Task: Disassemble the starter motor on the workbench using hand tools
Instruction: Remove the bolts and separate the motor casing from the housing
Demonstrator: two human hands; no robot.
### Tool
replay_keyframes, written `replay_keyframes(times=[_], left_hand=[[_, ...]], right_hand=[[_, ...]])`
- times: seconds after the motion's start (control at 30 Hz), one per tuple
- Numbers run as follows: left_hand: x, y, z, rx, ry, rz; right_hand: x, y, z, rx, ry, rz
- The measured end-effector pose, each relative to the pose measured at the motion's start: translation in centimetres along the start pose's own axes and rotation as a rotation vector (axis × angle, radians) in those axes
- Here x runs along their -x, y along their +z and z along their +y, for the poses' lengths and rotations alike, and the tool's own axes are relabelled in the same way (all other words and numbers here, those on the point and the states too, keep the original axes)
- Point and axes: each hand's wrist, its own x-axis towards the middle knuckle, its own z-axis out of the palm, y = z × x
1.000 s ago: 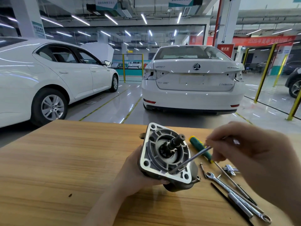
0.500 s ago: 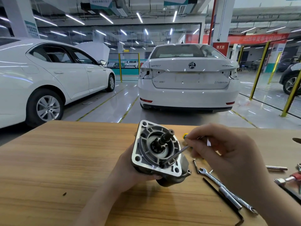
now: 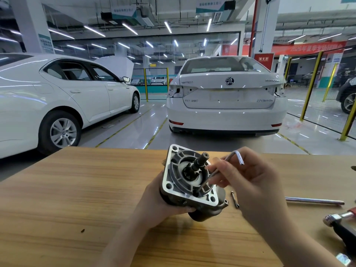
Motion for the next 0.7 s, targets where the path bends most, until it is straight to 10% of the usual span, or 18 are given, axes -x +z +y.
replay_keyframes(times=[0.7], left_hand=[[-0.4, 0.1, -0.2, -0.03, 0.009, 0.01]], right_hand=[[0.6, 2.2, 0.3, 0.021, -0.05, 0.18]])
